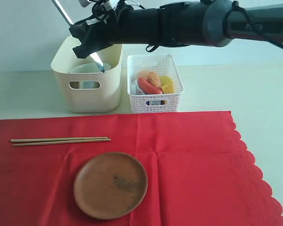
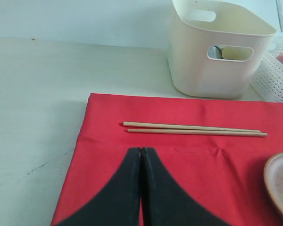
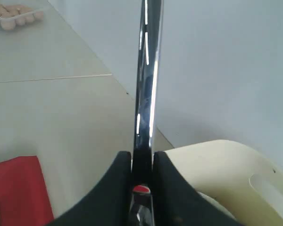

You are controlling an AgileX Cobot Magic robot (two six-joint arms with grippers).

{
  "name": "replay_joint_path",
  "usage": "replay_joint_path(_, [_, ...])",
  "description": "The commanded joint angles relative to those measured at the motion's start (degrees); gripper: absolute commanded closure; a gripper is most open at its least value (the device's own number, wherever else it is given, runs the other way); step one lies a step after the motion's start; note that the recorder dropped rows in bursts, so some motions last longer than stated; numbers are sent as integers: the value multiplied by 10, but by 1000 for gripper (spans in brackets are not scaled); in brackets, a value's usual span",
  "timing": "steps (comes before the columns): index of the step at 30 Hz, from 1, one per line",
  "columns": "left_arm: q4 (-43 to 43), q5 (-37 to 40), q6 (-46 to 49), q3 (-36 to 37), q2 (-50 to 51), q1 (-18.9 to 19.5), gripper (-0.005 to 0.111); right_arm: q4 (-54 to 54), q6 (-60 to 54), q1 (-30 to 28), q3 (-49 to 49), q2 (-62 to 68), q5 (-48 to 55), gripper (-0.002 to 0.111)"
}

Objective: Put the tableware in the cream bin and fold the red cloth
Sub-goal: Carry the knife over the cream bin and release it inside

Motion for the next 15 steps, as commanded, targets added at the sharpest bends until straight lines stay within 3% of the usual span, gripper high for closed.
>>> replay_joint_path(1, [-7,-6,1,2,-2,-3,107,9,-6,-2,-58,41,2,108])
replay_joint_path(8, [-7,-6,1,2,-2,-3,107,9,-15,4,-137,102,-22,108])
replay_joint_path(15, [-7,-6,1,2,-2,-3,107,9,-15,35,-176,144,-137,108])
